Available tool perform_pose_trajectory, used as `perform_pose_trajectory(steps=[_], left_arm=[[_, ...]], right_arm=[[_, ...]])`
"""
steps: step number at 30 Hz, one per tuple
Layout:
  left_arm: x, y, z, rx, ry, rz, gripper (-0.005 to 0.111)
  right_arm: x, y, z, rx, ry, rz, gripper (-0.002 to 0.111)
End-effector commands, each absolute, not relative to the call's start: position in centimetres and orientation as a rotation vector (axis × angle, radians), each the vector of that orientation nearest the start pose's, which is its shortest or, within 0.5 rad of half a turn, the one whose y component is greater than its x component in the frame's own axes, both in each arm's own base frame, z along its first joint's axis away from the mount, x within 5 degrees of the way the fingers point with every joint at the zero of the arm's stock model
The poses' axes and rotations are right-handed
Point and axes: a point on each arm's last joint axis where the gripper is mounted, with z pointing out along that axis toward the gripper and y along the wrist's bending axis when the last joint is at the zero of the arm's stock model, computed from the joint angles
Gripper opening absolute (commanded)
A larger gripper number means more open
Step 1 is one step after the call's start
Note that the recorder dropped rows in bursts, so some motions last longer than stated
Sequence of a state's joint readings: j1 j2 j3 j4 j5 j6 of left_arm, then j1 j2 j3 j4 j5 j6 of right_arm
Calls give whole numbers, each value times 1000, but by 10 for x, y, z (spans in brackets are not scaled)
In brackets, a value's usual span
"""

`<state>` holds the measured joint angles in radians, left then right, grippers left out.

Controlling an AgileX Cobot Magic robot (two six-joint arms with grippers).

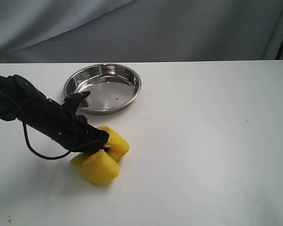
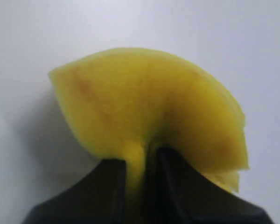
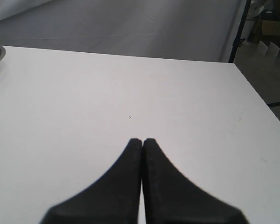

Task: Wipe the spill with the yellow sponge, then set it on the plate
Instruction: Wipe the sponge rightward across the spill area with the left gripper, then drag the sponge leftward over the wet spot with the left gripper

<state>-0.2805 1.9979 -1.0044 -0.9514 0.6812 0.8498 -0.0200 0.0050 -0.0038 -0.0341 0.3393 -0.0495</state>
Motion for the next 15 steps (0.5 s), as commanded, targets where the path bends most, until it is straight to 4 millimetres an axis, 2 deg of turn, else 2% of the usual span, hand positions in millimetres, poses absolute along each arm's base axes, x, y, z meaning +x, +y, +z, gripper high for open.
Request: perform_pose_trajectory(steps=[1, 9, 15], left_arm=[[311, -127, 90, 580, 2908, -638, 0], [316, -114, 85, 468, 2952, -409, 0], [317, -108, 83, 470, 2967, -306, 0]], right_arm=[[54, -2, 183, -49, 1819, -84, 0], [54, -2, 183, -49, 1819, -84, 0], [54, -2, 183, -49, 1819, -84, 0]])
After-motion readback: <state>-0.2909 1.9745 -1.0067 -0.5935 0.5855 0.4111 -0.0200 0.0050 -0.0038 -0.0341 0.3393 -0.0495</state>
